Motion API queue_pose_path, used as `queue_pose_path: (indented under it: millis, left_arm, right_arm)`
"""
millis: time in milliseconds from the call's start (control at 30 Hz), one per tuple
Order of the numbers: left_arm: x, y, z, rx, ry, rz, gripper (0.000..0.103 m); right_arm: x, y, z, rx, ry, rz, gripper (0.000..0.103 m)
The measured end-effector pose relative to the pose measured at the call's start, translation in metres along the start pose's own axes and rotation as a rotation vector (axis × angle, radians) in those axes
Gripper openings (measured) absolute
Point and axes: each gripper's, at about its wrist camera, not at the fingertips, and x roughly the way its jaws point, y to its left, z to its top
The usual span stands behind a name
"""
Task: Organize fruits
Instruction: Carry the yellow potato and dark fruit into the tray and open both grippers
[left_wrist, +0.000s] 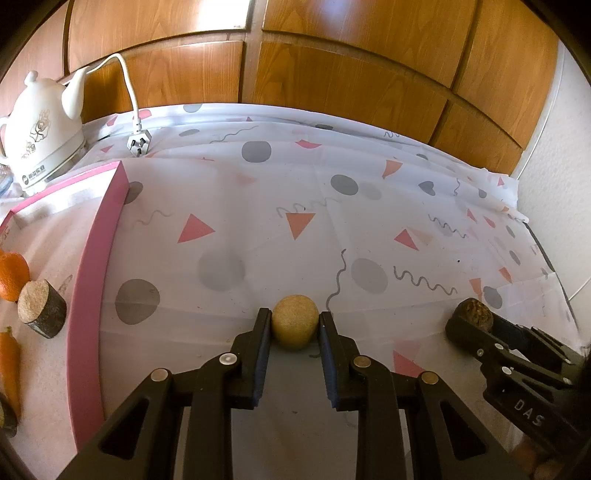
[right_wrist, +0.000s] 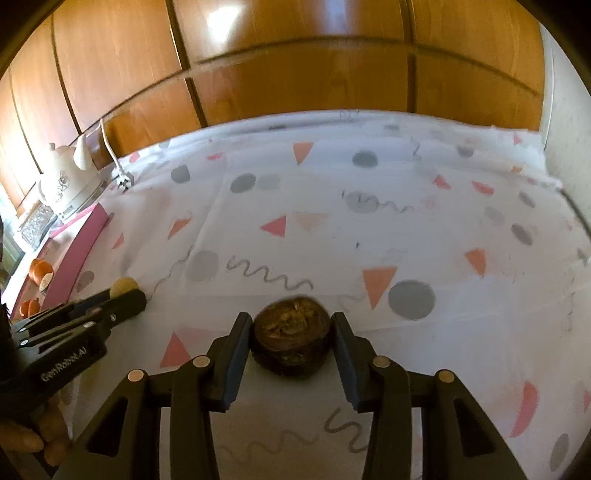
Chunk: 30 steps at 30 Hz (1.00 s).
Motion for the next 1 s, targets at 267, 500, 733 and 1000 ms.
queue_pose_path:
  millis: [267,500,733,1000]
  left_arm:
    - [0.000,0.001,0.000,0.001,-0.002,0.005,0.025]
    - [0.000,-0.001,-0.001,0.000,-0.005,0.010,0.025]
    - [-0.002,-0.003,0.000,0.009,0.000,0.018,0.025]
    - [-0.040,0.004,0.004,0.009,-0.036,0.000,0.025]
  right_arm:
    - [0.000,0.003,-0.002,-0.009,-0.013,-0.011,0.044]
    - [0.000,0.003,-0.002,-0.011,-0.013,-0.015,0.044]
    - [0.000,0.004,-0.003,-0.019,-0.015,-0.026,0.044]
    - [0.001,0.011,-0.003,-0.060,-0.015,-0.076,0.044]
